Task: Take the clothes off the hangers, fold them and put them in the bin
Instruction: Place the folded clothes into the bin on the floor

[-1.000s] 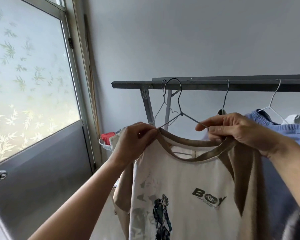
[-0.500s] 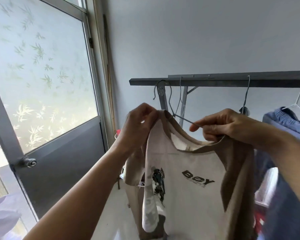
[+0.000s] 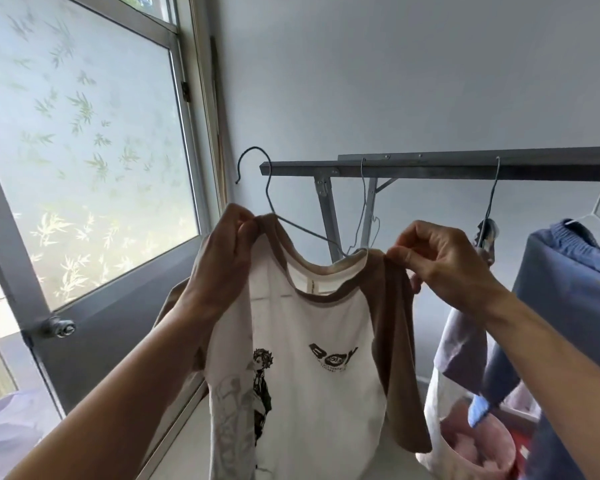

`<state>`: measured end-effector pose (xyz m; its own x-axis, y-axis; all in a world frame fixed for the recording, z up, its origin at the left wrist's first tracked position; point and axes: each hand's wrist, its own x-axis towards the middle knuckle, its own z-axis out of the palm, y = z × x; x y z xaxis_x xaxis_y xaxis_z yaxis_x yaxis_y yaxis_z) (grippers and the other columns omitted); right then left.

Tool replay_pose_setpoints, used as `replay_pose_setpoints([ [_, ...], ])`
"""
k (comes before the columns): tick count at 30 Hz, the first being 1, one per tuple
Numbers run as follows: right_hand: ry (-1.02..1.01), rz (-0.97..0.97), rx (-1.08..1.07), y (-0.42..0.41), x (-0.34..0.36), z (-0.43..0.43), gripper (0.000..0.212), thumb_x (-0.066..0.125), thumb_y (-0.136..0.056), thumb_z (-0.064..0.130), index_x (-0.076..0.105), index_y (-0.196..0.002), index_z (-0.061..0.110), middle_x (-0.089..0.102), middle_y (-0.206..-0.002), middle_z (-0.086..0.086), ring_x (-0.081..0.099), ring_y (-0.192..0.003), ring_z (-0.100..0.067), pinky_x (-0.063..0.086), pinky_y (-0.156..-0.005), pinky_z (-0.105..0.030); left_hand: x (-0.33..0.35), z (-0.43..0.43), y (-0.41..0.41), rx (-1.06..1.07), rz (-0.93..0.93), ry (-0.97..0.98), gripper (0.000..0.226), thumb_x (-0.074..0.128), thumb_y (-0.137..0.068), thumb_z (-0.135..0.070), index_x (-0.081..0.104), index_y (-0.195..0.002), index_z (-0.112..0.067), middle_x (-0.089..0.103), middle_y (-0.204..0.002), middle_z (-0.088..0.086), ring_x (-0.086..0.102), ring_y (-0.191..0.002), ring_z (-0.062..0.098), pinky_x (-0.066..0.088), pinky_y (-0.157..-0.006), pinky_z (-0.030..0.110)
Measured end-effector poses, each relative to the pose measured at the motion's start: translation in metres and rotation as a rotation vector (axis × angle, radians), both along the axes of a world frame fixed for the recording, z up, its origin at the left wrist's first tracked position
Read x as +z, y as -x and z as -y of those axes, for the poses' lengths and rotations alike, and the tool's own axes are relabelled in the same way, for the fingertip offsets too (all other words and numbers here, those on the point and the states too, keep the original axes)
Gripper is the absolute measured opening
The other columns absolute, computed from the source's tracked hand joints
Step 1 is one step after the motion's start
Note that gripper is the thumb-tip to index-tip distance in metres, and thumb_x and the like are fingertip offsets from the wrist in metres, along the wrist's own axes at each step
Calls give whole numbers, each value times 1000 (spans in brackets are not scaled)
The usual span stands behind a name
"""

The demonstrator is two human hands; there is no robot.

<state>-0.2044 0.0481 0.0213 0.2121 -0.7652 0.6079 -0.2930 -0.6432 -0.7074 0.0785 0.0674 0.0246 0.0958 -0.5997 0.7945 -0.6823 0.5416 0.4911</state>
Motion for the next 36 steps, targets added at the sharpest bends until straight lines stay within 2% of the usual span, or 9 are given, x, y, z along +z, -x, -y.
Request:
replay_pose_setpoints([
  [5,-25,-29,34,-11,-6,6,7,63,-90,3,63,-87,10,63,-74,-10,59,-51,-4,49,-45,-23,-3,-5,-10,26,1,-7,10,45,-103,-17,50,-95,-13,59,-79,-10,53,-70,4,42,-65,26],
  [10,-46,-77,113,-12,-8,9,4,67,-85,-3,65,-88,0,70,-78,-19,70,-68,-26,58,-60,-28,-3,-7,-17,44,9,-3,10,45,-102,-14,50,-94,-11,57,-76,-11,52,-67,-8,36,-58,11],
  [12,-74,-58,113,-13,-8,9,5,68,-84,-2,64,-87,-3,70,-77,-21,70,-70,-31,61,-62,-33,-4,-7,-18,46,0,-5,10,46,-102,-15,51,-94,-12,57,-75,-11,52,-66,-8,37,-59,13],
  [15,-70,-43,61,-17,-10,11,9,72,-82,3,65,-82,-3,68,-71,-17,69,-62,-23,61,-61,-36,-6,-7,-20,44,-19,-15,11,46,-102,-15,51,-93,-12,55,-71,-13,50,-62,-6,36,-57,17],
  [19,-42,-62,-12,-20,-10,14,12,75,-80,8,66,-77,1,67,-67,-12,67,-58,-19,61,-58,-36,-7,-6,-22,39,-21,-14,12,45,-102,-14,52,-93,-12,59,-76,-14,52,-67,-8,38,-59,11],
  [22,-7,-56,-57,-22,-11,13,14,75,-80,12,66,-77,2,67,-65,-11,68,-57,-23,60,-57,-33,-6,-5,-23,38,-31,-10,12,45,-102,-15,52,-93,-14,60,-78,-12,53,-69,-6,38,-60,11],
  [26,29,10,-84,-23,-12,14,14,73,-83,13,64,-78,4,66,-63,-14,66,-56,-29,61,-58,-41,-7,-3,-25,29,-52,-14,13,44,-103,-16,52,-93,-14,61,-81,-6,52,-69,-2,39,-62,13],
  [32,-47,133,-35,-29,-11,12,11,71,-82,13,63,-82,7,67,-65,-11,66,-54,-22,60,-57,-34,-8,-2,-29,30,-96,-20,15,44,-103,-17,51,-90,-17,57,-74,-9,49,-63,-1,37,-58,15],
  [36,-89,33,-32,-28,-12,14,7,73,-82,7,66,-83,6,70,-68,-13,68,-59,-30,61,-60,-41,-8,-2,-30,41,-91,-12,14,44,-103,-14,50,-91,-16,56,-75,-10,50,-65,-6,36,-59,11],
])
